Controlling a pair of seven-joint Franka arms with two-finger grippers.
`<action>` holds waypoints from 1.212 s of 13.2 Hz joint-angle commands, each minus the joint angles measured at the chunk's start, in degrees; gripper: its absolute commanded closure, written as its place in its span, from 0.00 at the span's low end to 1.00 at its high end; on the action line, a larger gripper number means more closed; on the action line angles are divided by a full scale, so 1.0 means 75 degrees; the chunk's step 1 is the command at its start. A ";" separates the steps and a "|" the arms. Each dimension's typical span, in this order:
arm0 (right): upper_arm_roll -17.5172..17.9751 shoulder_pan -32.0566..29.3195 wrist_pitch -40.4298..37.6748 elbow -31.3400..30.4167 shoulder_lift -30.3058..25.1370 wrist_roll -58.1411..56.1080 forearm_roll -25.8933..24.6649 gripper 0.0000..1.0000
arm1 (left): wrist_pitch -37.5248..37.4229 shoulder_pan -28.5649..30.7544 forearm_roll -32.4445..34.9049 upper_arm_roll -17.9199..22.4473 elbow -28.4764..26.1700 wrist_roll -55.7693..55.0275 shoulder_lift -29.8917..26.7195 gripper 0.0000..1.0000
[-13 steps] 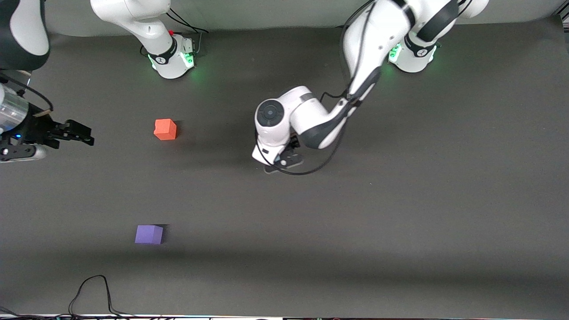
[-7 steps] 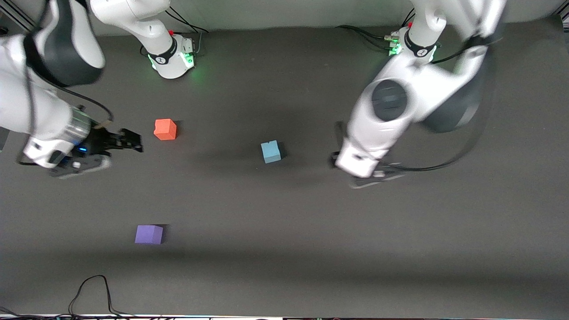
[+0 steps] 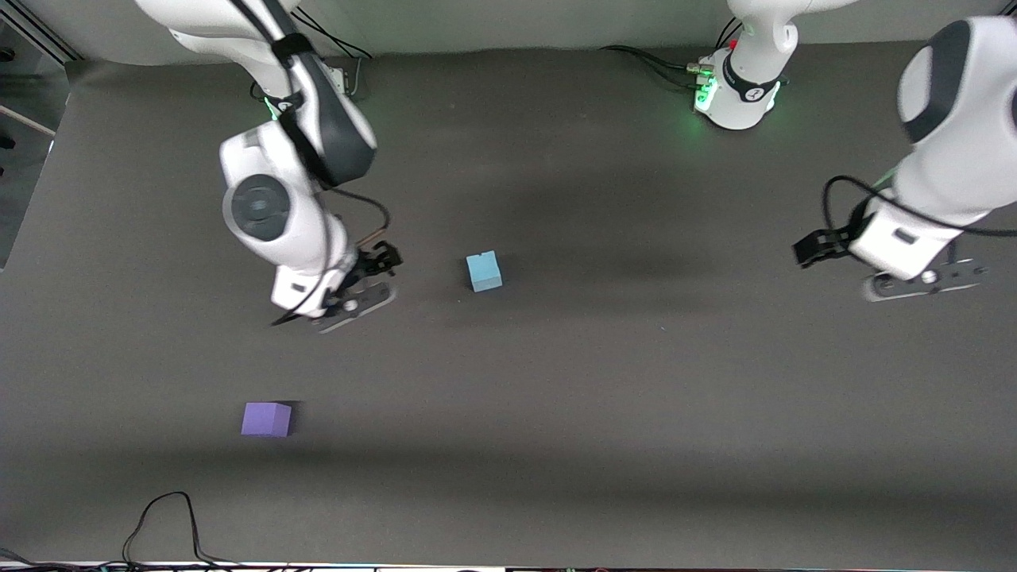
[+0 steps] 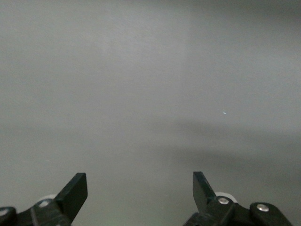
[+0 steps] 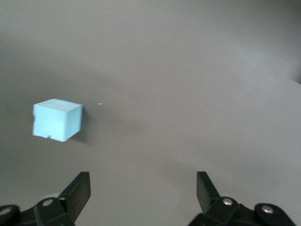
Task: Place blue block between orange and purple blocks
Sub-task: 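Move the right gripper over the blue block and lower it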
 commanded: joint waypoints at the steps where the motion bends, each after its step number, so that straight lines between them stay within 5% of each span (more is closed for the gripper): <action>1: -0.0113 0.0819 -0.0033 0.0755 0.0929 0.0691 0.0118 0.00 | -0.0109 0.0096 -0.0042 0.0095 -0.0228 0.0683 -0.0389 0.00; 4: -0.0102 0.1243 0.0666 0.0746 0.1481 0.0883 0.0456 0.00 | -0.0132 -0.0171 -0.0019 0.0584 -0.0217 0.0824 -0.0436 0.00; 6: -0.0102 0.1605 0.1336 0.0652 0.1915 0.1069 0.0784 0.00 | -0.0470 -0.1643 -0.0007 0.2115 -0.0042 0.1059 -0.0518 0.00; 7: -0.0102 0.1712 0.1582 0.0652 0.2125 0.1244 0.1088 0.00 | -0.0635 -0.2033 -0.0007 0.2471 0.0133 0.1071 -0.0507 0.00; 12: -0.0113 0.2111 0.2405 0.0535 0.2912 0.1621 0.1408 0.00 | -0.0742 -0.2142 -0.0007 0.2440 0.0311 0.1072 -0.0401 0.00; 16: -0.0184 0.2076 0.2300 0.0534 0.2737 0.1656 0.1360 0.00 | -0.0742 -0.2142 -0.0019 0.2335 0.0381 0.1060 -0.0401 0.00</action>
